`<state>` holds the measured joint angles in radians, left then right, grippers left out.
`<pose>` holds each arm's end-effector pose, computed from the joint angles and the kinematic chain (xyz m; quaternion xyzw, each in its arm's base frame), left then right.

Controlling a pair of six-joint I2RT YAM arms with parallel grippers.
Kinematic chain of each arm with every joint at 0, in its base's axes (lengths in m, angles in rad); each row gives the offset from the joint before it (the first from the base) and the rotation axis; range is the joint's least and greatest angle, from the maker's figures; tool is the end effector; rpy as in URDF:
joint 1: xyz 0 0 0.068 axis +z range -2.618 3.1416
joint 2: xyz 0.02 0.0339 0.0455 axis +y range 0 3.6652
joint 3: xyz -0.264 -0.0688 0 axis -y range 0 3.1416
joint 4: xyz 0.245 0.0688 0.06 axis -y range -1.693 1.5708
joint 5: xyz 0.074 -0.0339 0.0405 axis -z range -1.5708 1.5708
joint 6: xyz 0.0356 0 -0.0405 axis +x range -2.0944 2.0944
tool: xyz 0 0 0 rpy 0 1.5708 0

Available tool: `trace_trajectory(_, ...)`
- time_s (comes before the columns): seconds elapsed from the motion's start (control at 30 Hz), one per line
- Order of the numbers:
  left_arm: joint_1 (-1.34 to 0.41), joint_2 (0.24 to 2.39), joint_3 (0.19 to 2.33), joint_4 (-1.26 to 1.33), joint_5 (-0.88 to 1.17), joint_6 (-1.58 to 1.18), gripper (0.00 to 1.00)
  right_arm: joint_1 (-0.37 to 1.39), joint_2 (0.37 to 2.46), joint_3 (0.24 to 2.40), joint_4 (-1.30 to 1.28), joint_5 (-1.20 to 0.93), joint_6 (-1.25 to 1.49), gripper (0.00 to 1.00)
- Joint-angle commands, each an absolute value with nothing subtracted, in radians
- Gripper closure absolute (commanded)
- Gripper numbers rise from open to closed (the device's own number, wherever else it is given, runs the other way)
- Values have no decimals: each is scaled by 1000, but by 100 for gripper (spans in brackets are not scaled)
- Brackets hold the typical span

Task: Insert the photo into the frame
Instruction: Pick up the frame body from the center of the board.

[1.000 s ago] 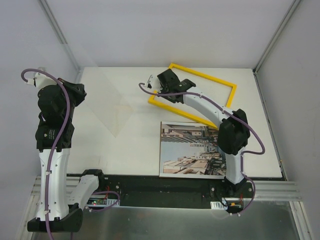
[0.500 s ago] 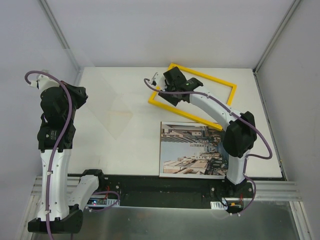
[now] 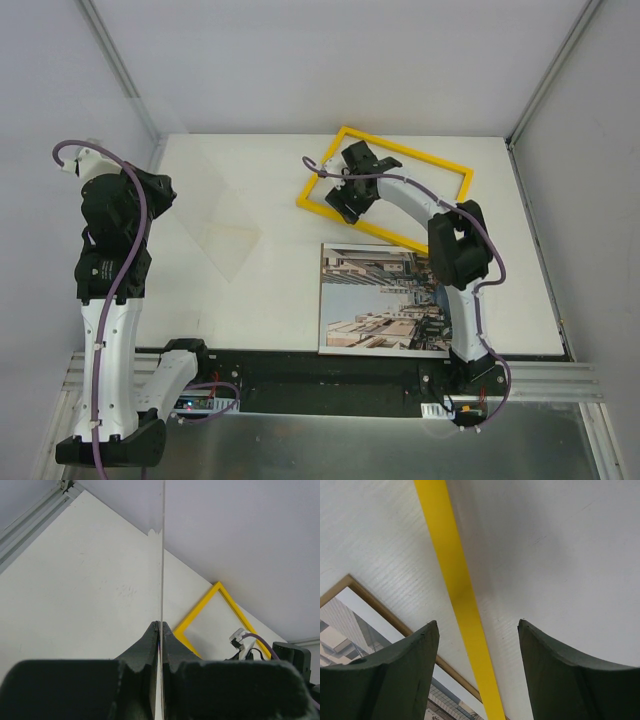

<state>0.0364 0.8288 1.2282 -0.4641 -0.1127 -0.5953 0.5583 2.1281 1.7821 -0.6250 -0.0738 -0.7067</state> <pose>0.1529 0.0096 0.4516 -0.2629 0.6805 -0.1488 0.6676 0.3992 0.2524 0.2205 -0.5732 0.7636 0.0133 0.2970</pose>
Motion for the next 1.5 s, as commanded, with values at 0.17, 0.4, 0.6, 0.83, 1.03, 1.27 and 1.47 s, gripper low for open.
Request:
trace_trajectory(0.17,40,836,1259,-426,-84,-583,100,549,2175,1806,-624,-175,-707,32)
trace_trajectory(0.4,40,848,1255,-426,-78,-588,100,549,2215,1804,-621,-166,-698,33)
trace_trajectory(0.6,38,847,1261,-426,-83,-583,100,561,2266,1868,-672,-130,-699,37)
trace_trajectory(0.83,38,847,1270,-426,-80,-584,100,575,2306,1905,-706,-112,-693,52)
trace_trajectory(1.03,40,845,1278,-426,-81,-584,100,575,2277,1920,-718,-61,-696,85)
trace_trajectory(1.27,38,839,1276,-426,-81,-589,100,575,2145,2045,-776,26,-722,100)
trace_trajectory(1.47,38,827,1269,-426,-84,-589,100,598,2071,2219,-864,75,-715,100)
